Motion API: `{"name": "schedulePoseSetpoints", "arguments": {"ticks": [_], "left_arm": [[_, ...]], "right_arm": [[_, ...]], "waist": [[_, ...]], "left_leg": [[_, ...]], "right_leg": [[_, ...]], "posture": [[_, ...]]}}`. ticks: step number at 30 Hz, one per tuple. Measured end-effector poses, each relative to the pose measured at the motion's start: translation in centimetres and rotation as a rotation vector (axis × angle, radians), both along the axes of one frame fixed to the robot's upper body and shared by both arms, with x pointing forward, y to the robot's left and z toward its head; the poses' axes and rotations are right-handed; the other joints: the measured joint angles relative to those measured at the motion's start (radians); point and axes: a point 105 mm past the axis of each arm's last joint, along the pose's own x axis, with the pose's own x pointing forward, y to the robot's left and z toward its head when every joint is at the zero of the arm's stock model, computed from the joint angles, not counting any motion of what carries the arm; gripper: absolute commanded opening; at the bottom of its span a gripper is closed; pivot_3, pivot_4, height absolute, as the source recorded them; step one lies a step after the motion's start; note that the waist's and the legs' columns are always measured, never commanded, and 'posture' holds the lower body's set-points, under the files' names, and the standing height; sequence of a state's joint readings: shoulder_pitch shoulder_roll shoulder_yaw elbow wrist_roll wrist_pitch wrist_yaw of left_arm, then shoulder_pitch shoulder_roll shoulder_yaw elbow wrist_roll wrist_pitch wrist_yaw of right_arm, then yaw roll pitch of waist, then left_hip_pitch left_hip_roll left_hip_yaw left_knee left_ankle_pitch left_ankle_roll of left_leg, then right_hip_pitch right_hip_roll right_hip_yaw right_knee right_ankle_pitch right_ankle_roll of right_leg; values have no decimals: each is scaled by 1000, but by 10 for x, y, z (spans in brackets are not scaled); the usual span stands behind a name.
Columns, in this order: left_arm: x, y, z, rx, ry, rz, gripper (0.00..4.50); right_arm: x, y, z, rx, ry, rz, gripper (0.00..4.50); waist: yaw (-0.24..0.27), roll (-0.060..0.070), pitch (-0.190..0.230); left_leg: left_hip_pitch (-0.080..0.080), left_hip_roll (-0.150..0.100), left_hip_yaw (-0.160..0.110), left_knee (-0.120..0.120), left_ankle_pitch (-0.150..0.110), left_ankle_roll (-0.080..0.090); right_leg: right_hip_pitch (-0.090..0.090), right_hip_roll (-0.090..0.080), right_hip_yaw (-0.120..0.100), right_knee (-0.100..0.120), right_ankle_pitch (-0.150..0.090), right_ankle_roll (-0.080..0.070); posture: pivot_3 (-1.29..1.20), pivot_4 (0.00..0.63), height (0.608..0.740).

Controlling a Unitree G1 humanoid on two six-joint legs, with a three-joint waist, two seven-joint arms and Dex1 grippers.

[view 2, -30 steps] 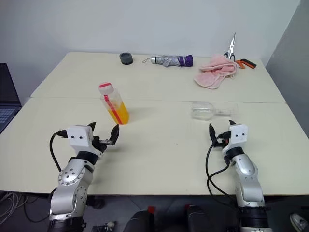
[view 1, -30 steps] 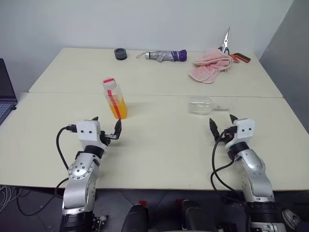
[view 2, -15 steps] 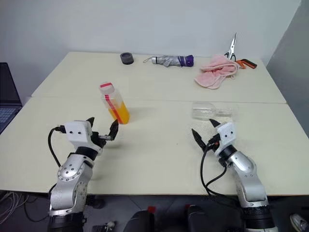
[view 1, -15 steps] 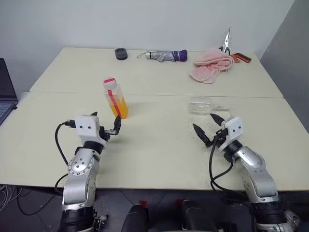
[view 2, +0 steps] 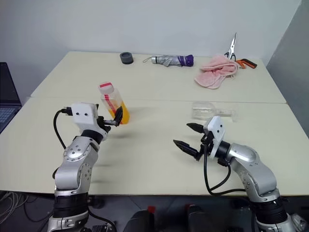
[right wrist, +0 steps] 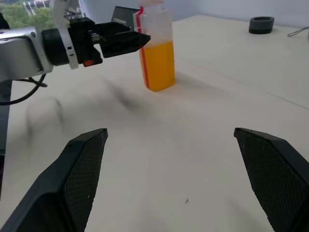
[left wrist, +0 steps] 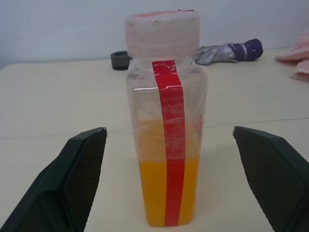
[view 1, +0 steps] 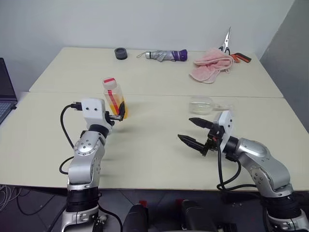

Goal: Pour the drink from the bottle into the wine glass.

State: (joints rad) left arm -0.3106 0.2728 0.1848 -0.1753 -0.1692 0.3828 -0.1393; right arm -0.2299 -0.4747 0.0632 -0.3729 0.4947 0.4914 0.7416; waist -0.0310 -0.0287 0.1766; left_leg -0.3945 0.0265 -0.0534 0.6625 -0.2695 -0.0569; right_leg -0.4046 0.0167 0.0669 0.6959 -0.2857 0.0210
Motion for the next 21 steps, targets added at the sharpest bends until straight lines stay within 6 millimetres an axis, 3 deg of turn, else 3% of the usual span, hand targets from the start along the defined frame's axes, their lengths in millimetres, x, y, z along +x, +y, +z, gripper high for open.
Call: {"name": "schedulePoseSetpoints", "arguments": {"ticks": [21], "left_arm": [[34,-6,11,-25,13,-35,4480]], "right_arm": [[1,12,2,0,-15,53,4500]], "waist": [[1,0,0]], "left_leg": [[0,0,-1,0,0,0]], "right_leg": [[0,0,-1,0,0,0]], "posture": [[0,150,740]]}}
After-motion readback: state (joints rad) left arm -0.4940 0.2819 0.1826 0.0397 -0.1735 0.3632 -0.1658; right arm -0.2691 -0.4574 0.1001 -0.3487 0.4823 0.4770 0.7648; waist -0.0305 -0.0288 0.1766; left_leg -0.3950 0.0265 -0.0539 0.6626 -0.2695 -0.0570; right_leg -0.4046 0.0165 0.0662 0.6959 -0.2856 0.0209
